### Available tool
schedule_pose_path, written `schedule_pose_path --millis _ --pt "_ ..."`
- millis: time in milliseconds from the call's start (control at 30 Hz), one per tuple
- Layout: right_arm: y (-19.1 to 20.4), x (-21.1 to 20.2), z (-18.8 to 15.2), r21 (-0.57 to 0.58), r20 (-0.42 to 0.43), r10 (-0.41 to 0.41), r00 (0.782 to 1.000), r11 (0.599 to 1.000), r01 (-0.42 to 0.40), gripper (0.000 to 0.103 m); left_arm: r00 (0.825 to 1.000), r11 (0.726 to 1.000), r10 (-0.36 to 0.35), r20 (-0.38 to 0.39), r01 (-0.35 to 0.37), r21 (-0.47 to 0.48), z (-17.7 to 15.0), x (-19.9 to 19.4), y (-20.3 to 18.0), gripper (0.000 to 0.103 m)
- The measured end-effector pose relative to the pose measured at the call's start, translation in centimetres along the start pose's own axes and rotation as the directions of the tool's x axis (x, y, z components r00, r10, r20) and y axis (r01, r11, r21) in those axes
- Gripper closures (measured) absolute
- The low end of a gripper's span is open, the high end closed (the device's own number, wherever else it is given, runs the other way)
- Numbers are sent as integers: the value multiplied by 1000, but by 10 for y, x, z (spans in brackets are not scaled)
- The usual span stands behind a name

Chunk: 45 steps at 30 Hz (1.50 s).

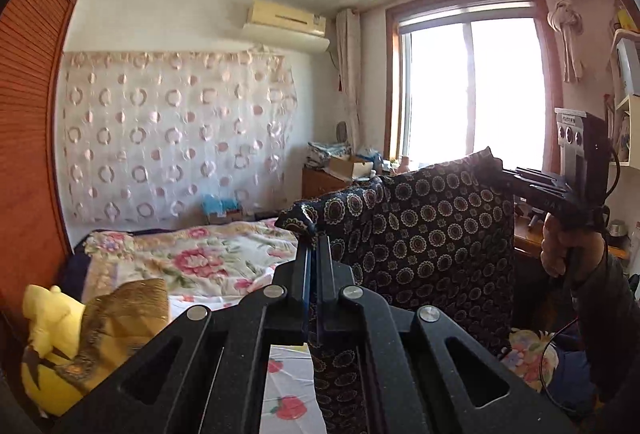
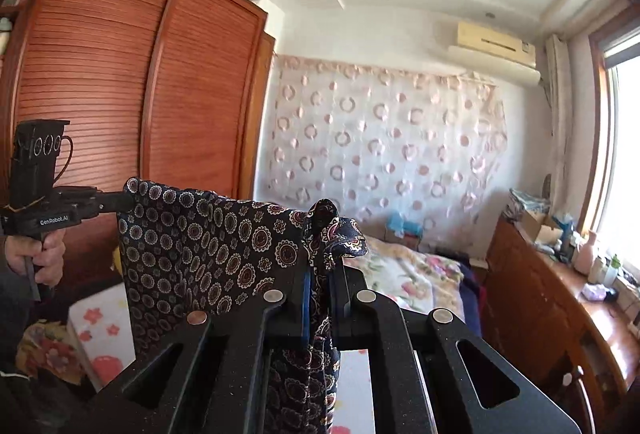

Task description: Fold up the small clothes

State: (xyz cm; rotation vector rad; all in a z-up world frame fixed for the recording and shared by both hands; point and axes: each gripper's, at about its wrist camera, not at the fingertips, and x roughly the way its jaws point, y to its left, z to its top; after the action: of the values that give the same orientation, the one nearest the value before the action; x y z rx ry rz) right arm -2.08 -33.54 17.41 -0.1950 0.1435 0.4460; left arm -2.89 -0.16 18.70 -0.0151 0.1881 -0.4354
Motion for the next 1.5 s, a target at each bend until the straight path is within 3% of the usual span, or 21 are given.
schedule_pose_path --millis 200,233,400,500,533,567,667,767,900,1067,1233,1300,1467,1500 --pt "22 -14 16 -2 32 104 994 995 -104 97 997 998 69 26 -68 -13 5 -16 31 101" --pt "9 -12 8 7 32 118 993 993 -118 97 996 996 84 18 -84 -17 4 -12 37 101" --pt "-22 41 -6 36 -38 116 993 993 -114 97 981 982 185 -57 -186 -17 -10 49 75 101" --pt "-43 87 -2 89 -96 74 993 994 -66 96 952 969 243 -188 -245 11 -36 116 112 100" --pt "-48 110 -3 113 -125 57 991 993 -43 95 933 965 257 -252 -261 16 -49 141 125 100" --pt "-53 136 -7 147 -168 54 984 989 -29 87 904 956 277 -327 -292 3 -68 169 145 100" --pt "-65 207 -40 168 -342 -2 940 984 64 82 854 948 270 -444 -317 -35 -119 204 171 100" --pt "-77 234 -82 252 -435 43 900 965 76 82 840 957 234 -490 -289 -38 -157 209 169 85" --pt "-75 229 -110 220 -487 64 871 974 51 82 838 967 173 -517 -245 -74 -182 198 151 67" --pt "-70 206 -119 169 -520 70 851 985 23 81 829 965 151 -538 -241 -101 -201 181 130 65" --pt "-43 206 -121 154 -573 98 814 988 -10 79 786 972 128 -604 -220 -81 -225 182 112 65" --pt "-36 199 -124 178 -578 152 802 982 -57 79 772 972 129 -623 -222 -73 -233 185 109 65" --pt "-25 195 -127 171 -589 179 788 981 -94 79 732 974 125 -669 -220 -58 -252 192 104 65" --pt "-25 194 -126 173 -597 180 782 980 -94 79 734 974 134 -666 -221 -48 -253 193 102 65"
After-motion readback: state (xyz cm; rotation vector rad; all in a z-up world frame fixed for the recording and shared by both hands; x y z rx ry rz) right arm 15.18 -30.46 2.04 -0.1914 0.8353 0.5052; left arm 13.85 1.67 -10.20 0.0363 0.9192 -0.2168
